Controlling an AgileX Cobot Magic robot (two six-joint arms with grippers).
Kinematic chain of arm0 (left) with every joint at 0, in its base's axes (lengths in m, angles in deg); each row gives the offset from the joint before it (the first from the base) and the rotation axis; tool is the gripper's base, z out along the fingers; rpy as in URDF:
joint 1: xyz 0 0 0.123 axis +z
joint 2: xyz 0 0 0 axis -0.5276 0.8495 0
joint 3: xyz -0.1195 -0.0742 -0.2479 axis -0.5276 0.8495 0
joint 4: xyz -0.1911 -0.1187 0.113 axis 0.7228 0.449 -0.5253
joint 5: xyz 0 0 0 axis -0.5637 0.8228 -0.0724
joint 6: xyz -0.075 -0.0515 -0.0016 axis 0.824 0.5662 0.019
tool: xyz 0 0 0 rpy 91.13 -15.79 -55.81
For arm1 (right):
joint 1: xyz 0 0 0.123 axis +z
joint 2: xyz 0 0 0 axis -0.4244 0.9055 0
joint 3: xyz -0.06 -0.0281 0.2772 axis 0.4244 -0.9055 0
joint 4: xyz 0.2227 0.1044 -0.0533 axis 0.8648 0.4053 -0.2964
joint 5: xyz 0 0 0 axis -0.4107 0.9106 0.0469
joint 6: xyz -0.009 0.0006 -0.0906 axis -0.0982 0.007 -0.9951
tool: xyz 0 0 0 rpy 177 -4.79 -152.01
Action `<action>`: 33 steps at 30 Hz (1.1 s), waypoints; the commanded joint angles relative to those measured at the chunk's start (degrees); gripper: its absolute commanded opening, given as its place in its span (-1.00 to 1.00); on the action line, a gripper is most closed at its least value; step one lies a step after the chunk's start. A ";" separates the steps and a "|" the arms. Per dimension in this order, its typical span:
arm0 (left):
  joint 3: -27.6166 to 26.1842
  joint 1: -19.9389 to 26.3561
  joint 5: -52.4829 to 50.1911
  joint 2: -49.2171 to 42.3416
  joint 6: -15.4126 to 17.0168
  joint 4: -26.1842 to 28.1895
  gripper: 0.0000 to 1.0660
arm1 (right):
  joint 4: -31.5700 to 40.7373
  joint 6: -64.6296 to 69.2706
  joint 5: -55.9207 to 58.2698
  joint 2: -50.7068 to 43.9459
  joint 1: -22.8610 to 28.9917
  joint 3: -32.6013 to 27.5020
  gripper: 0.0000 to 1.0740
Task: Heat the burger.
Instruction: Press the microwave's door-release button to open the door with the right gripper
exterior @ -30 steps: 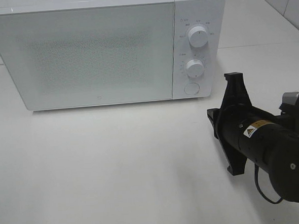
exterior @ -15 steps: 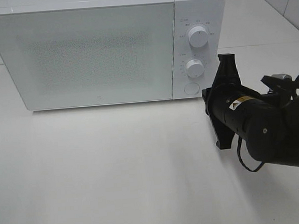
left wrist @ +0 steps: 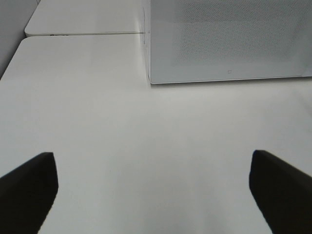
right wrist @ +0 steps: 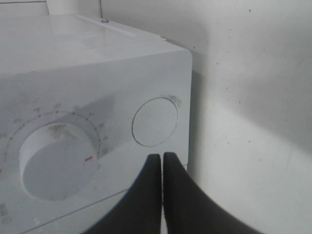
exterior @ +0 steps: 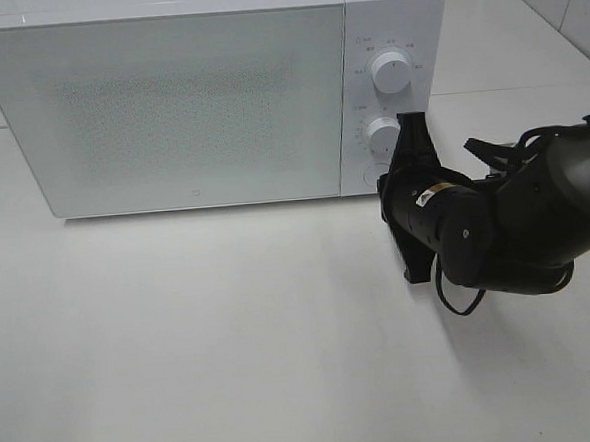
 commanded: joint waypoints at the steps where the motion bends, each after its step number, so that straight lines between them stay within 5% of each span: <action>1: 0.23 0.06 -0.46 -1.03 0.00 0.17 0.87 | -2.23 -0.23 0.97 0.92 -1.60 2.06 -1.00; 33: 0.23 0.06 -0.46 -1.03 0.00 0.17 0.87 | -2.86 -0.34 0.57 6.36 -4.30 9.05 -1.00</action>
